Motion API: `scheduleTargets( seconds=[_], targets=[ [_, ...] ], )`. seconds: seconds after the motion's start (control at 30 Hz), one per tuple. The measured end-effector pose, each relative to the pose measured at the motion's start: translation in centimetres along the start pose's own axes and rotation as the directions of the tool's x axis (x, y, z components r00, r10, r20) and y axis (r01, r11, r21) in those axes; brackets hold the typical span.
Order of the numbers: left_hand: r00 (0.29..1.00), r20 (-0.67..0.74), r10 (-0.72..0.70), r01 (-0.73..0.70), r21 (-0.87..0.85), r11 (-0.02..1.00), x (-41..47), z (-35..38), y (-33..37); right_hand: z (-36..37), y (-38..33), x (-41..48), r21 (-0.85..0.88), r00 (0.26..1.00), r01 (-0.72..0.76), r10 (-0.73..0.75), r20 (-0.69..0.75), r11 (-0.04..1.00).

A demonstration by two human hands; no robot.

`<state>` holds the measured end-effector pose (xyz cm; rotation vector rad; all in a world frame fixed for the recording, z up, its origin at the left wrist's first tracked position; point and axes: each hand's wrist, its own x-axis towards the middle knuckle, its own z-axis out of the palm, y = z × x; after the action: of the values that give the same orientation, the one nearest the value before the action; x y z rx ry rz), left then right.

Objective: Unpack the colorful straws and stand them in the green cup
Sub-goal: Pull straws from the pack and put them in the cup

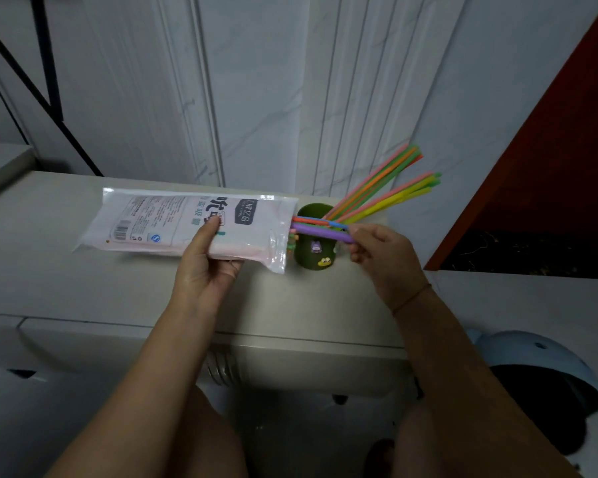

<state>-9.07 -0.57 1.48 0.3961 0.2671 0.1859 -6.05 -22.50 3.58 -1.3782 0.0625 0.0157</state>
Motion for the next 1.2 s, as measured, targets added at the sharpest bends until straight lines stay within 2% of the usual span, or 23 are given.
scheduleTargets(
  seconds=[0.2,0.33,0.43,0.53,0.7,1.03,1.2],
  targets=[
    [0.997,-0.075,-0.010,0.008,-0.028,1.000,0.4,-0.5,0.1,-1.8,-0.6,0.5,0.058,0.998,-0.046,0.044,0.043,0.997],
    [0.995,-0.092,-0.040,0.038,-0.024,0.999,0.2,-0.2,-1.1,-0.3,-0.1,0.0,0.276,0.994,-0.093,0.072,0.084,0.957],
    [0.994,-0.094,-0.056,0.056,-0.007,0.998,0.1,-0.1,-1.6,0.8,0.6,-0.4,0.498,0.989,-0.150,0.132,0.072,0.854],
    [0.995,-0.087,-0.053,0.052,-0.007,0.999,0.0,-0.1,-1.9,1.7,0.9,-0.7,0.591,0.981,-0.192,0.174,0.087,0.783],
    [0.993,-0.088,-0.079,0.083,0.040,0.996,-0.4,0.1,-2.8,3.2,1.7,-0.7,0.530,0.986,-0.166,0.127,0.110,0.832],
    [0.989,-0.144,-0.008,0.009,0.006,1.000,0.5,-1.1,0.1,-1.0,-1.4,0.1,0.423,0.993,0.032,0.021,-0.120,0.906],
    [0.988,-0.156,0.015,-0.015,0.002,1.000,1.0,-1.3,1.0,-3.2,-2.6,0.6,0.362,0.983,0.097,-0.032,-0.181,0.927]
  ],
)
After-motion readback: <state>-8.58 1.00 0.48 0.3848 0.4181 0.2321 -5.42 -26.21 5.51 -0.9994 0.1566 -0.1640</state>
